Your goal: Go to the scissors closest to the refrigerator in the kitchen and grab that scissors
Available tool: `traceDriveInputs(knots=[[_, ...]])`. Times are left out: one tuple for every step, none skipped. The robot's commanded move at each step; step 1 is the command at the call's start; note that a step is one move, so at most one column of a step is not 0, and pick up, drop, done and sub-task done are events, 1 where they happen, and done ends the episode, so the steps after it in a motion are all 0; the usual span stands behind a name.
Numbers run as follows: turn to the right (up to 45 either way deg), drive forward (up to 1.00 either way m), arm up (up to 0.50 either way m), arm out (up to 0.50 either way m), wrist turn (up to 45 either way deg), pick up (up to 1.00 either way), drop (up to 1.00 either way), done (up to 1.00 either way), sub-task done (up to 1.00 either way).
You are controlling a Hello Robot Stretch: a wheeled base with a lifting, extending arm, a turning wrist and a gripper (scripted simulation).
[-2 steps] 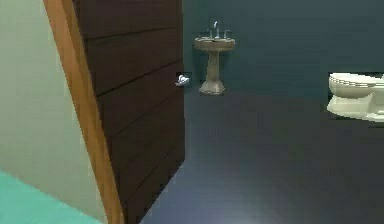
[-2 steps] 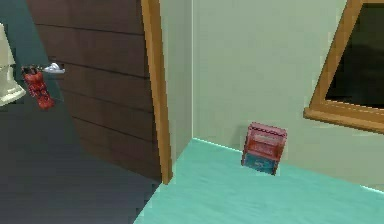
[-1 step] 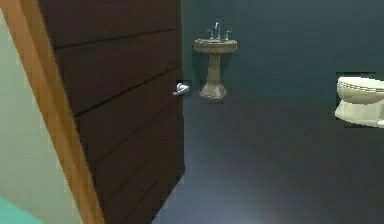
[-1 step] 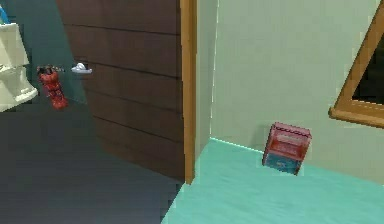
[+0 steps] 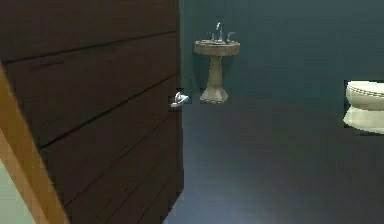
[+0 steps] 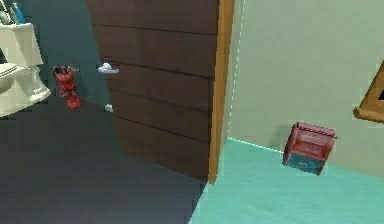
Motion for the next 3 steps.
traceDriveInputs(knots=[[24.0,0.00,0.00,0.00,0.0,0.00,0.00,0.00,0.00],[0.0,1.00,0.00,0.00,0.0,0.00,0.00,0.00,0.00],[0.0,0.40,0.00,0.00,0.0,0.00,0.00,0.00,0.00]])
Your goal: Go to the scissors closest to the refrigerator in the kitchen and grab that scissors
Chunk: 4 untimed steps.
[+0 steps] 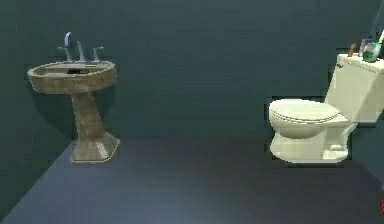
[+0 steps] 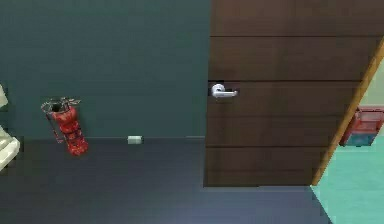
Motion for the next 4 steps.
traceDriveInputs(knots=[[-45.0,0.00,0.00,0.00,0.0,0.00,0.00,0.00,0.00],[-21.0,0.00,0.00,0.00,0.0,0.00,0.00,0.00,0.00],[0.0,1.00,0.00,0.00,0.0,0.00,0.00,0.00,0.00],[-45.0,0.00,0.00,0.00,0.0,0.00,0.00,0.00,0.00]])
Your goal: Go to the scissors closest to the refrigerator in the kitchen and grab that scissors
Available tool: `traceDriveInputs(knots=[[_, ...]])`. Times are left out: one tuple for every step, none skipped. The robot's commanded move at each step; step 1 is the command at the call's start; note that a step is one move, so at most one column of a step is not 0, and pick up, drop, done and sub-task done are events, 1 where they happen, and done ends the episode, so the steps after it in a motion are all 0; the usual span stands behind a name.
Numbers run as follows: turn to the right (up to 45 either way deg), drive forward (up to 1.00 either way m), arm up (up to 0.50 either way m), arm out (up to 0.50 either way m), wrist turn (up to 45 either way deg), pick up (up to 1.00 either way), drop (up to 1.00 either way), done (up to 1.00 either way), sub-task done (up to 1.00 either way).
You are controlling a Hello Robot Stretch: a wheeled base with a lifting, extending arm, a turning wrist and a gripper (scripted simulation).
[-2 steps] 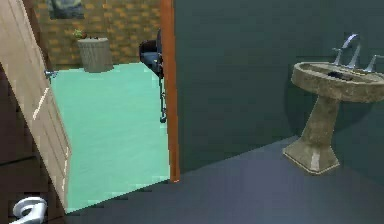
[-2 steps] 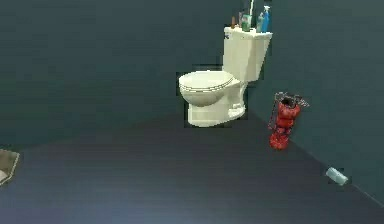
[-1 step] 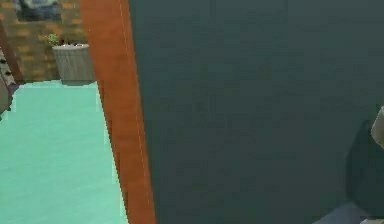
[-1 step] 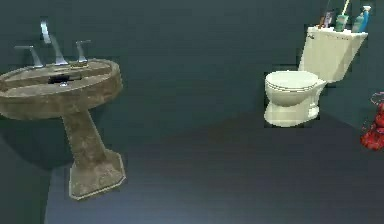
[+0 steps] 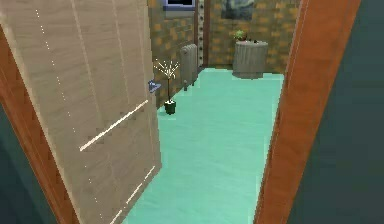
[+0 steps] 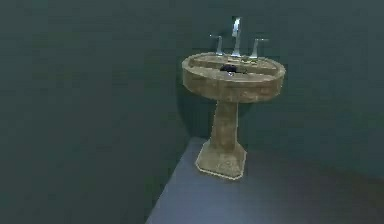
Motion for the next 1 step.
traceDriveInputs(knots=[[-24.0,0.00,0.00,0.00,0.0,0.00,0.00,0.00,0.00]])
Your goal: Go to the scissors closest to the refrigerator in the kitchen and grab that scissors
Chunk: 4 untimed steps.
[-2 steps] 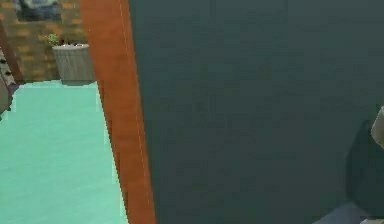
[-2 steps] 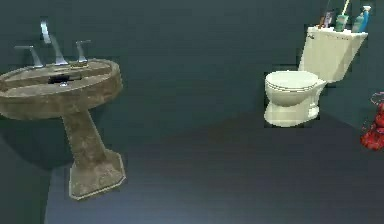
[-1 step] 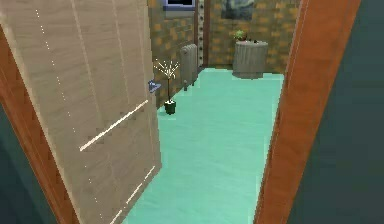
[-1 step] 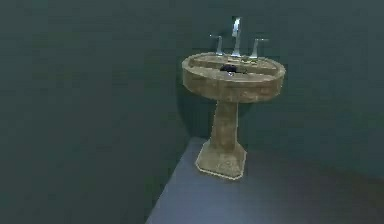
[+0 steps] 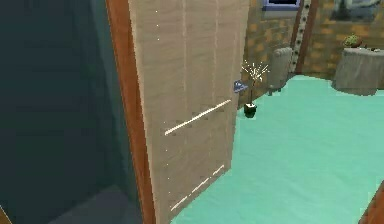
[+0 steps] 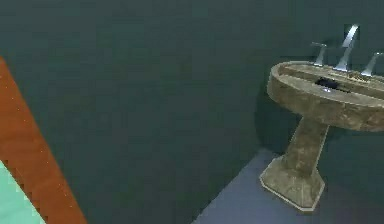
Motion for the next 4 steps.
traceDriveInputs(knots=[[0.0,0.45,0.00,0.00,0.0,0.00,0.00,0.00,0.00],[39.0,0.00,0.00,0.00,0.0,0.00,0.00,0.00,0.00],[0.0,1.00,0.00,0.00,0.0,0.00,0.00,0.00,0.00],[9.0,0.00,0.00,0.00,0.0,0.00,0.00,0.00,0.00]])
